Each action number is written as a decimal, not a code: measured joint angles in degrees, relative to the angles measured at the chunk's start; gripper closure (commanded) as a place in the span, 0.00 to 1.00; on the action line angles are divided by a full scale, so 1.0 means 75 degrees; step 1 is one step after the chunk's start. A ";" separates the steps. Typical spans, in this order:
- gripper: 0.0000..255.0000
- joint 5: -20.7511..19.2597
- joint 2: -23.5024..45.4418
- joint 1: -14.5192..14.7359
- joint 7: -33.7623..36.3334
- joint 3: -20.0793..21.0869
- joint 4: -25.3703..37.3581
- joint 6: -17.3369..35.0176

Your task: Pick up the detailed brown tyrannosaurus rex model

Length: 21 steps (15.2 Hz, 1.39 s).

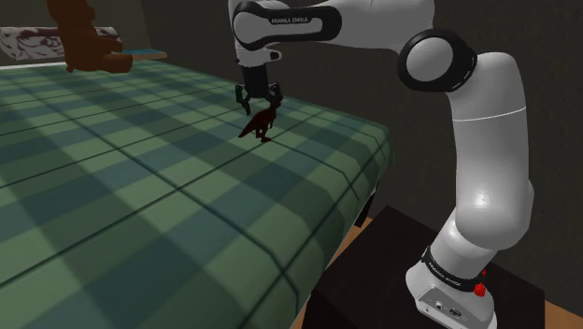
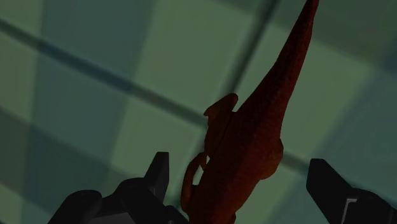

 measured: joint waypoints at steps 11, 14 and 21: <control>1.00 0.0001 -0.0017 -0.0032 0.0068 0.0002 -0.0408 0.0395; 1.00 0.0001 -0.0015 -0.0032 0.0068 0.0001 -0.0402 0.0387; 1.00 -0.0012 0.0049 0.0044 -0.0023 -0.0003 0.0322 -0.0266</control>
